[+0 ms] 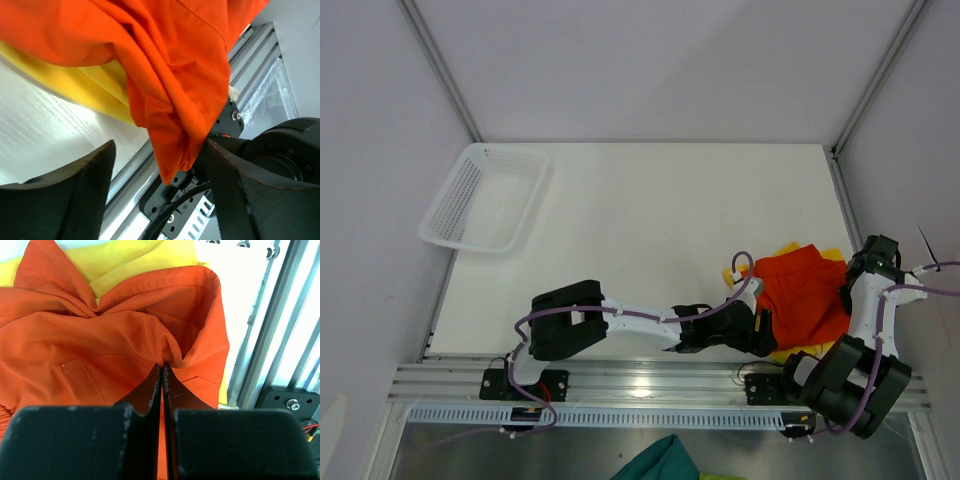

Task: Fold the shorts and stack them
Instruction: Neatly place the folded shorts to the corner

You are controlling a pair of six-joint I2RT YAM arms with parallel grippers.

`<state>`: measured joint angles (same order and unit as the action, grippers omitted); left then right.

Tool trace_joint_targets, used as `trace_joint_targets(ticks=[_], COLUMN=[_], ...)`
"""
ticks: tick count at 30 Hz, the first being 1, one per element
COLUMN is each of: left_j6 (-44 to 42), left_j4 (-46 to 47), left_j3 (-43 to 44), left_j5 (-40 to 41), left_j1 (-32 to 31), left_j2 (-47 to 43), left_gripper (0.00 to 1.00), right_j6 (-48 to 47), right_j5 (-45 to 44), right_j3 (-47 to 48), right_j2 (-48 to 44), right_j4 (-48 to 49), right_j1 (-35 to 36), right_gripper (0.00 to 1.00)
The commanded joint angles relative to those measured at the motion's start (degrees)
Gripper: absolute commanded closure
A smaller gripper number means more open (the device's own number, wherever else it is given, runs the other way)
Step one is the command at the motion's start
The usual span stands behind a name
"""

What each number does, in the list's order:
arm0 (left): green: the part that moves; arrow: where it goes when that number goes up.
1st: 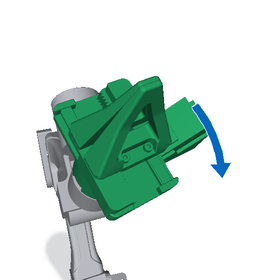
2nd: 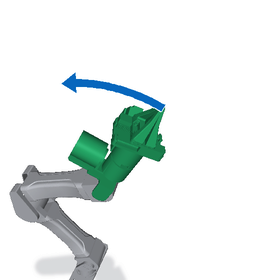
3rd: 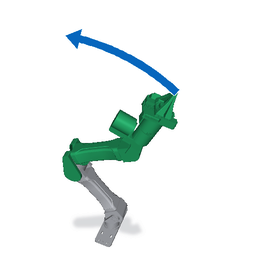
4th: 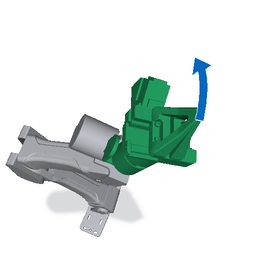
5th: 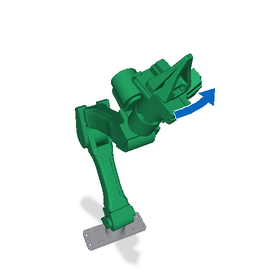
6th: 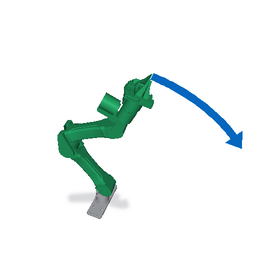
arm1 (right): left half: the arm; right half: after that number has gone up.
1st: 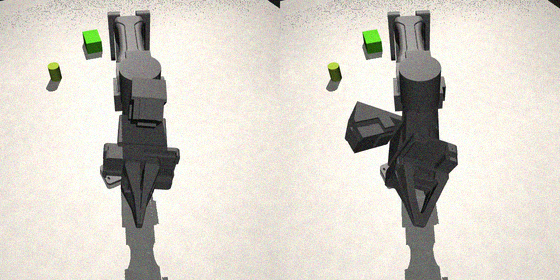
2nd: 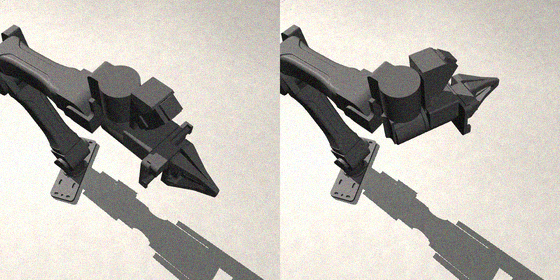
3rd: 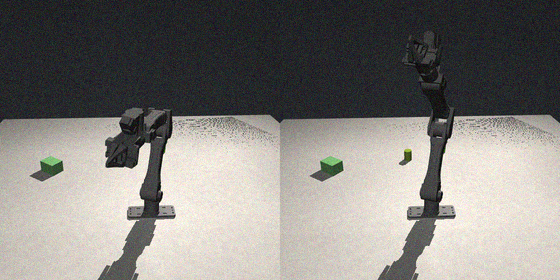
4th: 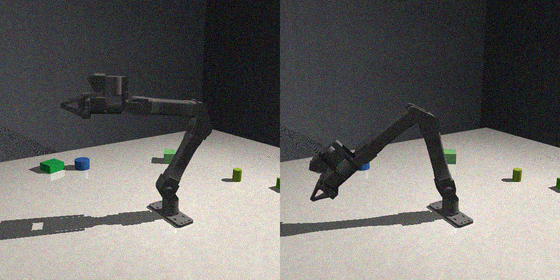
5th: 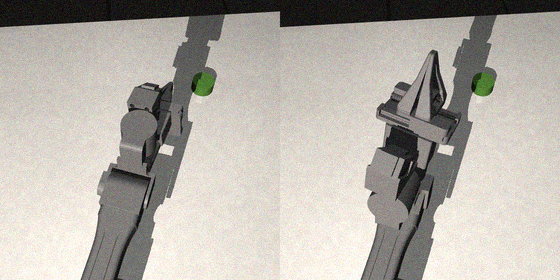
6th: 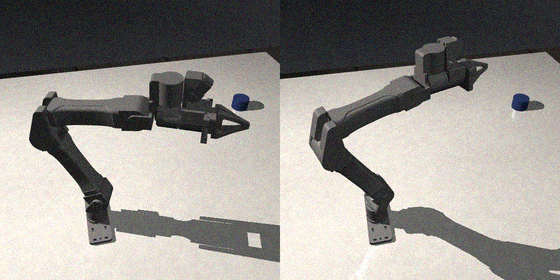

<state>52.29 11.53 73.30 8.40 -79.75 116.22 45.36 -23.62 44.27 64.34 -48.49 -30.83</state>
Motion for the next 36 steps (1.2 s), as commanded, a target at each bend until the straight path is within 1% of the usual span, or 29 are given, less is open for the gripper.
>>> trace_joint_targets(ticks=[1,2,3,13,16,17,20,21,22,24,25,27,28,31,33,36], left_j6=[-1.76,-1.67,-1.58,-1.93,-1.76,-1.58,-0.18,0.09,0.53,1.14,1.58,3.59,4.74,8.78,9.93,11.51], left_j4=[3.67,4.11,4.55,8.07,6.06,3.70,0.53,0.16,-0.28,-0.28,-0.11,2.43,4.27,8.49,11.39,14.31], left_j3=[1.94,1.94,2.02,3.96,6.15,7.90,9.23,9.23,9.41,9.67,9.76,8.10,7.22,4.67,2.65,0.80], left_j5=[-0.05,-0.49,-1.02,-2.69,-2.61,-2.17,-1.29,-0.94,-0.85,-0.93,-2.33,-4.61,-7.67,-10.50,-11.56,-12.88], left_j1=[-0.32,-0.41,-0.41,-1.90,-3.04,-3.22,-3.40,-3.40,-3.31,-3.05,-2.53,-1.73,-1.03,-0.68,-0.76,-0.85], left_j2=[-1.79,-1.62,-1.27,2.51,4.36,4.71,5.94,6.29,6.38,6.47,6.38,5.77,4.55,3.22,2.78,2.60], left_gripper=[0.29,0.33,0.34,0.36,0.36,0.36,0.37,0.40,0.51,0.62,0.72,0.80,0.87,0.92,0.92,0.92], right_j6=[0.17,-0.18,-0.62,-1.42,-1.33,-1.24,-1.07,-0.89,-0.89,-0.80,-0.80,-0.98,-1.07,-0.89,-1.15,-1.86], right_j5=[-2.31,-2.92,-2.93,-2.13,-2.05,-1.87,-1.43,-1.43,-1.52,-1.61,-1.87,-2.13,-2.92,-4.68,-5.38,-5.74], right_j3=[1.25,1.52,1.78,4.51,4.68,4.68,4.68,4.77,4.77,4.86,4.86,5.38,5.82,10.30,13.19,13.83], right_j2=[-0.26,-0.35,-0.53,-0.61,-0.88,-0.88,-0.70,-0.70,-0.70,-0.70,-0.70,-0.53,-0.35,1.05,1.49,1.50], right_j4=[1.47,1.29,1.29,-0.99,-1.17,-1.26,-1.26,-1.34,-1.34,-1.52,-1.52,-1.61,-1.87,-4.85,-6.08,-6.35], right_j1=[0.33,0.33,0.16,0.16,0.16,0.16,0.33,0.33,0.33,0.33,0.33,0.24,0.16,0.07,-0.02,-0.72], right_gripper=[1.00,1.00,1.00,1.00,1.00,1.00,1.00,1.00,1.00,1.00,1.00,1.00,1.00,1.00,1.00,1.00])
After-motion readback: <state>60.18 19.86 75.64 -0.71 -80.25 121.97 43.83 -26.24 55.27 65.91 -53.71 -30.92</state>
